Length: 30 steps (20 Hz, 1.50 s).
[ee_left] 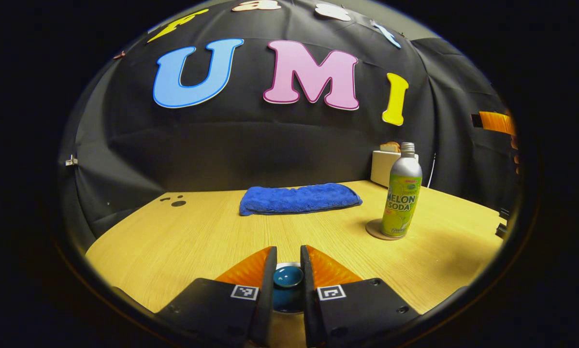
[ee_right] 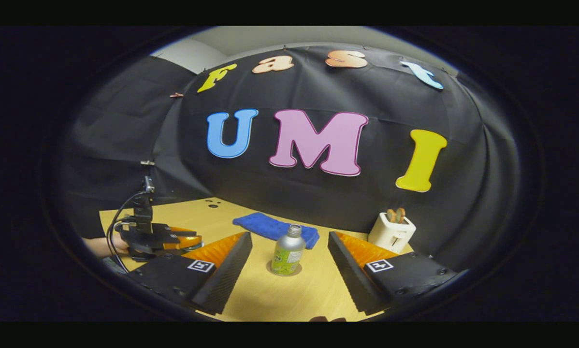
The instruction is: Open the teacup lid with one hand, grasp the water bottle and pour water into the teacup with the other hand; after pouring, place the water bottle on the coaster and then close the teacup lid.
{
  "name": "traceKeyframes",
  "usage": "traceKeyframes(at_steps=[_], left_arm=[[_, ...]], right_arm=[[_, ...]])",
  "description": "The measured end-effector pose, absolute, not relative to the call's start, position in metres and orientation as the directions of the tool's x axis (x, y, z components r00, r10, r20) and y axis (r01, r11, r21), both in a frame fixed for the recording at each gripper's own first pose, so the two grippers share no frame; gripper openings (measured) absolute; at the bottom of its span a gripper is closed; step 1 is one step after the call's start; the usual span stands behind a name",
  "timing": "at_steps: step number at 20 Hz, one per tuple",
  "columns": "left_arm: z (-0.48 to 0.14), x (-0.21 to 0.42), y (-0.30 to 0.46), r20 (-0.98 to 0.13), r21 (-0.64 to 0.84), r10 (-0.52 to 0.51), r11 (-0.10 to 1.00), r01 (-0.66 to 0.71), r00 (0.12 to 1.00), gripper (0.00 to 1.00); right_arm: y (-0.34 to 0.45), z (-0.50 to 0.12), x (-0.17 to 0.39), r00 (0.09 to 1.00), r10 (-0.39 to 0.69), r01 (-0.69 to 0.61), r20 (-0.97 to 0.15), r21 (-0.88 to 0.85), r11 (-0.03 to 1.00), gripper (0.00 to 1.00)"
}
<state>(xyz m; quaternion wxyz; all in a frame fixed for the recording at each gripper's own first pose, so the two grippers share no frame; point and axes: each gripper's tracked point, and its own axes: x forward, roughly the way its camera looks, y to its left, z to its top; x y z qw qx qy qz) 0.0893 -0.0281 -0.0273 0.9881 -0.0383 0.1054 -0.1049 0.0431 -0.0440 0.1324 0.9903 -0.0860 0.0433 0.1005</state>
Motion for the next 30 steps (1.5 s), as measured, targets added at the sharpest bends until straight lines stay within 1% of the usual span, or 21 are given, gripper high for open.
traceKeyframes(at_steps=[2,3,4,8,11,12,13,15,18,21,24,27,30], left_arm=[[-0.027,0.091,-0.030,-0.200,-0.096,-0.220,0.974,0.205,0.955,0.30],[-0.028,0.092,-0.030,-0.205,-0.092,-0.218,0.975,0.203,0.954,0.34],[-0.028,0.093,-0.030,-0.206,-0.089,-0.217,0.975,0.202,0.954,0.31],[-0.026,0.089,-0.034,-0.198,-0.091,-0.227,0.973,0.213,0.953,0.35],[-0.026,0.080,-0.029,-0.178,-0.078,-0.204,0.978,0.193,0.963,0.83],[-0.016,0.073,-0.027,-0.163,-0.071,-0.198,0.979,0.189,0.967,0.99],[-0.011,0.068,-0.027,-0.149,-0.061,-0.194,0.981,0.187,0.970,0.95],[-0.002,0.057,-0.021,-0.113,-0.044,-0.171,0.985,0.167,0.979,0.95],[0.015,0.034,-0.016,-0.056,-0.058,-0.144,0.988,0.141,0.988,0.95],[0.028,0.008,-0.008,-0.014,-0.057,-0.099,0.994,0.098,0.995,0.95],[0.038,-0.016,-0.009,0.017,-0.054,-0.085,0.995,0.086,0.996,0.95],[0.049,-0.036,-0.009,0.043,-0.034,-0.065,0.997,0.066,0.997,0.95],[0.053,-0.052,-0.011,0.066,-0.049,-0.051,0.997,0.054,0.997,0.95]], right_arm=[[-0.045,0.134,0.043,0.978,0.188,-0.200,-0.090,-0.152,0.968,0.97],[-0.042,0.134,0.039,0.977,0.195,-0.206,-0.087,-0.139,0.969,0.97],[-0.040,0.134,0.039,0.976,0.201,-0.211,-0.086,-0.129,0.969,0.97],[-0.038,0.132,0.038,0.976,0.195,-0.205,-0.093,-0.125,0.971,0.98],[-0.033,0.124,0.034,0.975,0.200,-0.209,-0.095,-0.091,0.974,0.97],[-0.032,0.121,0.033,0.976,0.197,-0.205,-0.096,-0.086,0.975,0.97],[-0.032,0.118,0.033,0.976,0.193,-0.201,-0.097,-0.083,0.976,0.98],[-0.028,0.108,0.031,0.976,0.192,-0.199,-0.104,-0.068,0.978,0.98],[-0.021,0.097,0.027,0.972,0.200,-0.206,-0.121,-0.041,0.978,0.98],[-0.020,0.088,0.022,0.977,0.178,-0.186,-0.116,-0.058,0.981,0.98],[-0.019,0.076,0.015,0.981,0.164,-0.171,-0.106,-0.059,0.984,0.98],[-0.018,0.057,0.007,0.978,0.160,-0.168,-0.133,-0.057,0.984,0.98],[-0.022,0.047,0.002,0.983,0.134,-0.144,-0.129,-0.076,0.987,0.98]])
